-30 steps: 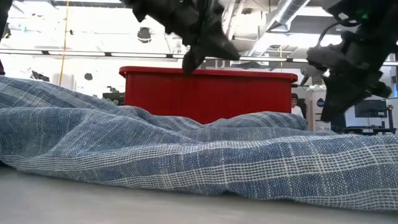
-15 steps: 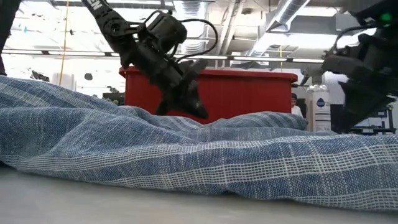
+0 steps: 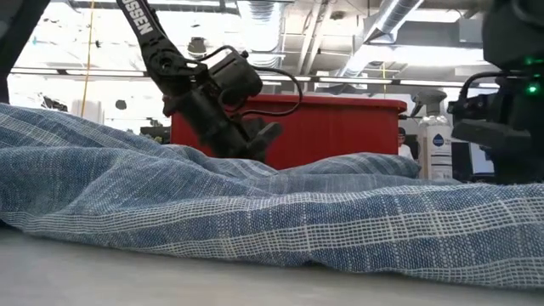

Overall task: Fold Laundry from Bin
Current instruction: Fold the blue polo shirt

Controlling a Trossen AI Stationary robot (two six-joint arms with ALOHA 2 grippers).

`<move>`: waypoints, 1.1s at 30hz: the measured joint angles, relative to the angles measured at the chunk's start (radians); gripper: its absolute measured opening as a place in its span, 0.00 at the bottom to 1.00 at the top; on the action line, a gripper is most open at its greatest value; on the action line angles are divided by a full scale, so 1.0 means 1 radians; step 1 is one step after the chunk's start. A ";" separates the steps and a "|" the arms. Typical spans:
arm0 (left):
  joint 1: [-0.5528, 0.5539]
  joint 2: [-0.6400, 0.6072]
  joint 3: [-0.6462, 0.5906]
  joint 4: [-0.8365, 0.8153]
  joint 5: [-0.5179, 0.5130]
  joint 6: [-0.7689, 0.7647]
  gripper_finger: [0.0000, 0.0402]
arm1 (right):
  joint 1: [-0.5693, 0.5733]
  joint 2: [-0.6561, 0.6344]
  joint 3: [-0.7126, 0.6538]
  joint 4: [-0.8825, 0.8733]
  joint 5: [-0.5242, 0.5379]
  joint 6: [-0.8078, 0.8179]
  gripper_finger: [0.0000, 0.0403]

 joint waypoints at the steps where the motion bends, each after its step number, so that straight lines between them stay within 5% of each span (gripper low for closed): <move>1: 0.000 -0.012 -0.001 -0.036 -0.013 -0.009 0.00 | 0.005 0.014 0.001 -0.001 -0.004 0.009 0.04; 10: 0.000 -0.171 -0.006 -0.459 -0.211 -0.061 0.00 | 0.090 0.048 0.001 -0.050 -0.023 0.210 0.04; 15: 0.008 -0.241 -0.007 -0.690 -0.341 -0.061 0.00 | 0.163 0.049 -0.001 -0.148 -0.108 0.319 0.04; 21: 0.010 -0.292 -0.006 -0.821 -0.381 -0.084 0.00 | 0.235 0.015 -0.007 -0.288 -0.227 0.357 0.04; 26: -0.037 -0.392 -0.006 -0.671 -0.295 -0.153 0.00 | 0.282 -0.076 -0.005 -0.348 -0.224 0.352 0.04; 33: -0.084 -0.475 -0.034 -0.314 -0.233 -0.026 0.00 | 0.318 -0.141 -0.005 -0.349 -0.128 0.426 0.04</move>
